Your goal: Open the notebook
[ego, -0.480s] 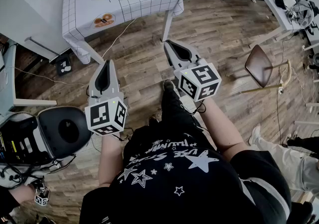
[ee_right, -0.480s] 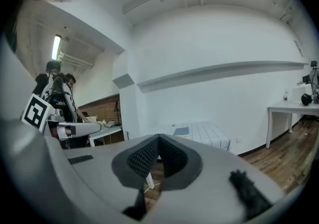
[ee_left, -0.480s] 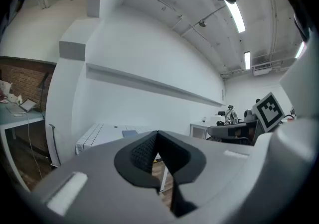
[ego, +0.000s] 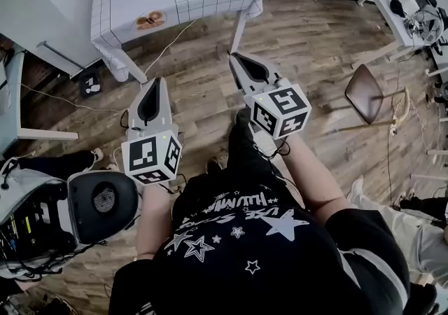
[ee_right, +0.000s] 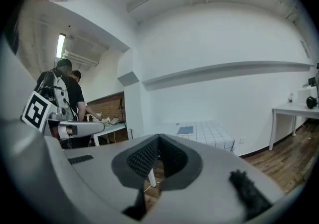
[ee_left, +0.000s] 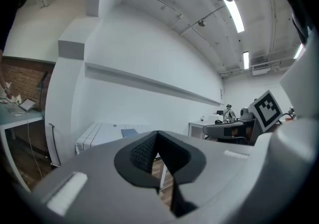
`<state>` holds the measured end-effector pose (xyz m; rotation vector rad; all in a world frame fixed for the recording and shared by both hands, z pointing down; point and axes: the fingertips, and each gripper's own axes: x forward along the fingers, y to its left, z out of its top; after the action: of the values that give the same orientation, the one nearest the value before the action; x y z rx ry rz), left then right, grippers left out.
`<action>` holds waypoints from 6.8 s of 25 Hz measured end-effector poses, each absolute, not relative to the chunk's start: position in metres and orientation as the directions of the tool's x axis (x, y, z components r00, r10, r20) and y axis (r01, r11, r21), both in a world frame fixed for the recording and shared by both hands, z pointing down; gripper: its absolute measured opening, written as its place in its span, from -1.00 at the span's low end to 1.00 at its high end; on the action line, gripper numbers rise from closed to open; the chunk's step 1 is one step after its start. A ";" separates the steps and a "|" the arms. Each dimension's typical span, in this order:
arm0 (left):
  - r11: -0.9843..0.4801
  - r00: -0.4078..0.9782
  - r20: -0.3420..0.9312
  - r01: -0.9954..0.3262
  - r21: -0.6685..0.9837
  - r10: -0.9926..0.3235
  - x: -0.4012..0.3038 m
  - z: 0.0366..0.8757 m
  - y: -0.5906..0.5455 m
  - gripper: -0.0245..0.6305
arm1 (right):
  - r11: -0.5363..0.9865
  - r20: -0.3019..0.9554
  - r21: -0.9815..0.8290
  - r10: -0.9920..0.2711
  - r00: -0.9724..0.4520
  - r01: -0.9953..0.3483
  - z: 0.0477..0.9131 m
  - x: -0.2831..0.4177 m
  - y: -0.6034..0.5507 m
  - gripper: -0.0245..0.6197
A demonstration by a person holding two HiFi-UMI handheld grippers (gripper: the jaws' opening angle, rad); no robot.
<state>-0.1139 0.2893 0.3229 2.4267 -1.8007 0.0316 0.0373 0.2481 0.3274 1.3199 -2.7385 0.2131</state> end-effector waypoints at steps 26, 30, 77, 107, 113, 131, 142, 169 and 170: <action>-0.281 0.300 0.199 -0.952 0.119 -0.933 -0.073 0.361 0.161 -0.90 | 0.584 0.156 -0.183 -0.777 -0.610 -0.791 0.359 0.094 0.107 -0.88; -0.273 0.287 0.214 -0.958 0.093 -0.934 -0.061 0.356 0.114 -0.90 | 0.590 0.126 -0.193 -0.778 -0.616 -0.784 0.348 0.111 0.055 -0.87; -0.320 0.287 0.353 -0.946 -0.039 -0.891 -0.119 0.432 -0.221 -0.58 | 0.547 0.236 -0.183 -0.782 -0.577 -0.817 0.370 0.040 -0.282 -0.87; -0.449 -0.057 0.618 -0.636 -0.628 -0.784 -0.087 0.555 -0.330 0.17 | 0.552 0.346 -0.255 -0.714 -0.608 -0.794 0.433 0.076 -0.408 -0.87; -0.381 -0.207 0.592 -0.594 -0.709 -0.779 -0.096 0.543 -0.328 0.13 | 0.578 0.350 -0.293 -0.676 -0.648 -0.762 0.443 0.080 -0.428 -0.87; -0.246 -0.292 0.630 -0.741 -0.625 -0.720 -0.099 0.533 -0.323 -0.82 | 0.665 0.343 -0.339 -0.572 -0.745 -0.666 0.456 0.068 -0.448 -0.87; 0.039 -0.174 0.538 -0.967 -0.252 -0.825 -0.177 0.459 -0.298 -0.82 | 0.726 0.341 -0.292 -0.529 -0.777 -0.622 0.443 -0.021 -0.423 -0.87; -0.147 -0.049 0.634 -0.956 -0.252 -0.772 -0.351 0.568 -0.271 -0.29 | 0.580 0.437 -0.191 -0.673 -0.597 -0.792 0.460 -0.157 -0.376 -0.87; -0.163 -0.047 0.631 -0.949 -0.270 -0.775 -0.350 0.568 -0.273 -0.29 | 0.567 0.446 -0.190 -0.678 -0.585 -0.801 0.463 -0.155 -0.374 -0.87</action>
<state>-0.3500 -0.2732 0.5677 1.9776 -1.8485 1.0112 -0.1548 -0.3740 0.4634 1.2119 -2.4803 0.5395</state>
